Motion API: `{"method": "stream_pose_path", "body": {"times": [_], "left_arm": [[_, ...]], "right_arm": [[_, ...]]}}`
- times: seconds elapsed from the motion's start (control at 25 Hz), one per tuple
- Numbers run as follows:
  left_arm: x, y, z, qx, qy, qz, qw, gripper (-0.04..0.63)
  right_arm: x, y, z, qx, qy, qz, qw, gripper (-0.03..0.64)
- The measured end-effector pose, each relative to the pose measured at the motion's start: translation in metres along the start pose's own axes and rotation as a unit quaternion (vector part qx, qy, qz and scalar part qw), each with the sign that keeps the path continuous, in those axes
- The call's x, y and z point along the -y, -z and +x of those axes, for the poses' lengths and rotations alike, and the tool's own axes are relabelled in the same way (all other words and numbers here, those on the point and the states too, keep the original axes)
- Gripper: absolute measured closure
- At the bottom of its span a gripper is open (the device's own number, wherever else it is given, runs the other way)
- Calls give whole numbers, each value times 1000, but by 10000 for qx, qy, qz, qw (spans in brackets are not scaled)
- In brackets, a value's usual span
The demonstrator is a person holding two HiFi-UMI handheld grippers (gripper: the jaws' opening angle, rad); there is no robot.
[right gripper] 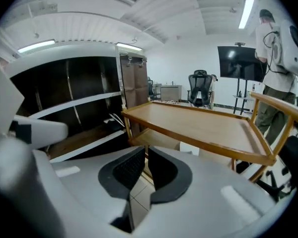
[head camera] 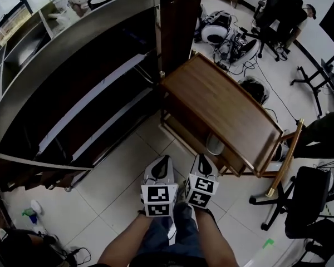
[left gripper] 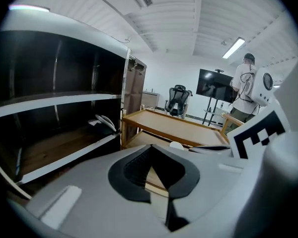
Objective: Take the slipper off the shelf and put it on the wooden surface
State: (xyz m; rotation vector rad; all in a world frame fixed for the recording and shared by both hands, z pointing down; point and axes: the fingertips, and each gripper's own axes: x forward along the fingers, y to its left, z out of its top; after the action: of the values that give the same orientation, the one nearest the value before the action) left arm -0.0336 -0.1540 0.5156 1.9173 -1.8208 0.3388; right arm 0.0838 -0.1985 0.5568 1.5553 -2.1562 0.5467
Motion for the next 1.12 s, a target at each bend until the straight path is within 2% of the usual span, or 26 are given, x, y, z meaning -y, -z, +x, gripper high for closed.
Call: {"method": "stream_pose_path", "body": {"times": [0.4, 0.68, 0.92, 1.12], "left_arm": [[-44, -46, -84, 282, -527, -290, 9978, 589], [-64, -60, -133, 536, -996, -491, 9924, 589], [-67, -58, -178, 769, -1531, -644, 9831, 589], [-62, -52, -210, 1000, -2094, -842, 9691, 589]], "right_arm": [[-93, -64, -68, 394, -780, -397, 9954, 617], [-149, -88, -105, 607, -1549, -723, 9834, 617], [-177, -89, -138, 690, -2288, -1049, 9653, 617], [-191, -91, -165, 872, -2952, -1351, 9418, 617]]}}
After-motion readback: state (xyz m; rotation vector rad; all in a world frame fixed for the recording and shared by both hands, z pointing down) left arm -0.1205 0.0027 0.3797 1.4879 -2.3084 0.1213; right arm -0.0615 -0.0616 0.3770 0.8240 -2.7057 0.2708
